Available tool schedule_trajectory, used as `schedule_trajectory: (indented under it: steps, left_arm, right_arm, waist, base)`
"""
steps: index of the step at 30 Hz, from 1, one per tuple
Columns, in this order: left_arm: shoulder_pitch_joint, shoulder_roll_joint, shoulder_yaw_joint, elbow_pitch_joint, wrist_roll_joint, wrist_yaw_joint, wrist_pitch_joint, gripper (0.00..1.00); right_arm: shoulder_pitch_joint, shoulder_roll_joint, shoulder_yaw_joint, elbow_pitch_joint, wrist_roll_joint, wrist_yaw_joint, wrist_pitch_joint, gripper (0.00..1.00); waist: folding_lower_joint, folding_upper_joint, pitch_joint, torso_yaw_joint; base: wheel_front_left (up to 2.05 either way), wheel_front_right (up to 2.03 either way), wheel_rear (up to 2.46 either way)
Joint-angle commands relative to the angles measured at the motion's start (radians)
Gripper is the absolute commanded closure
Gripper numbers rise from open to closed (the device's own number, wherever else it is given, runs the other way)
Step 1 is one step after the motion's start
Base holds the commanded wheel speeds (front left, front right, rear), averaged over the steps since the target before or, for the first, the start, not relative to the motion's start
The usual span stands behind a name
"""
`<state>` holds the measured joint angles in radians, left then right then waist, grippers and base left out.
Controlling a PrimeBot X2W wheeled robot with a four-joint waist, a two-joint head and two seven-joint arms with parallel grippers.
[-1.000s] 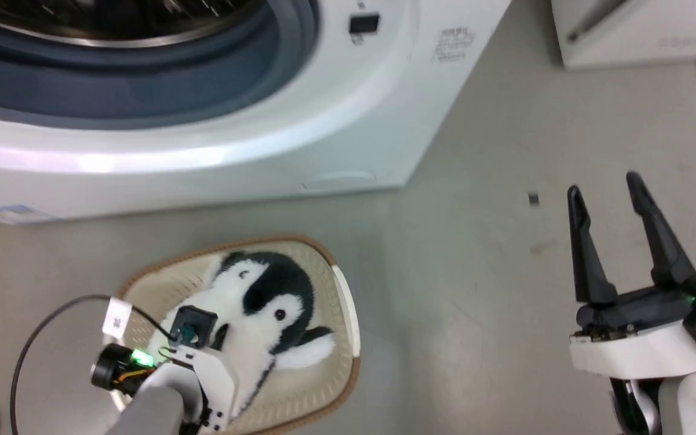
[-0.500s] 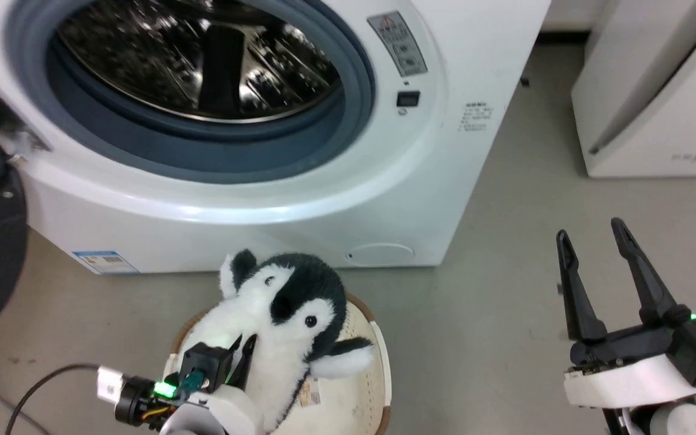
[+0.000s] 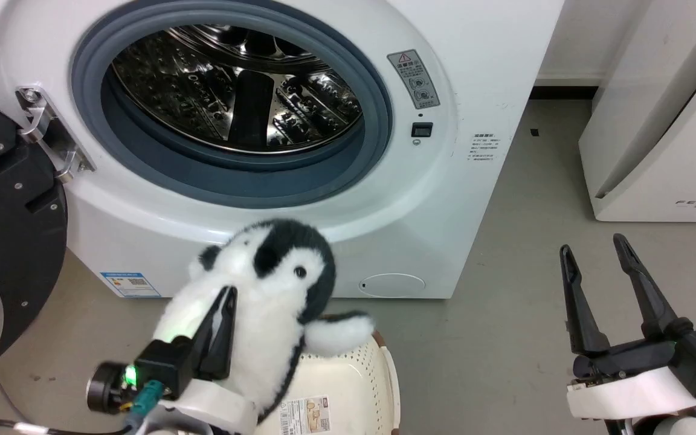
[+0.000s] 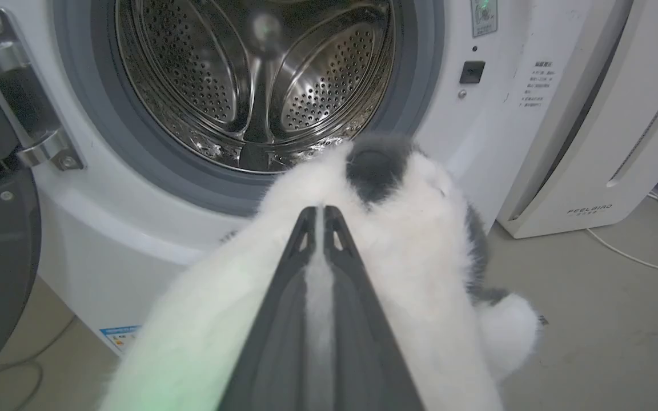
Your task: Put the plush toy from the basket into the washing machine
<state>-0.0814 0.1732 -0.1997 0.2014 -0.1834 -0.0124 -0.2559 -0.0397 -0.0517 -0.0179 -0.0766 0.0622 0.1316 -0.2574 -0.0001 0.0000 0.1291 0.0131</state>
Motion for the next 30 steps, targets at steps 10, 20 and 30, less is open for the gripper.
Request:
schedule_trajectory:
  steps: [10, 20, 30]
  left_arm:
    - [-0.064, -0.016, 0.078, -0.157, 0.047, -0.066, -0.006, 1.0]
    - [-0.284, 0.013, 0.177, -0.102, 0.021, -0.096, -0.006, 1.0]
    - [-0.667, 0.163, 0.214, 0.107, -0.013, -0.113, 0.001, 1.0]
  right_arm:
    - [-0.009, 0.001, 0.003, -0.013, 0.014, -0.001, -0.004, 0.0]
    - [-0.059, 0.001, 0.012, -0.044, 0.023, -0.001, -0.004, 0.0]
    - [-0.137, 0.001, 0.003, -0.107, 0.04, -0.001, -0.004, 0.0]
  waist:
    - [0.0001, 0.0, 0.069, -0.037]
    - [0.0001, 0.0, 0.195, -0.099]
    - [0.0001, 0.0, 0.424, -0.172]
  base:
    - [0.0, 0.0, 0.0]
    - [0.0, 0.0, 0.0]
    - [0.0, 0.0, 0.0]
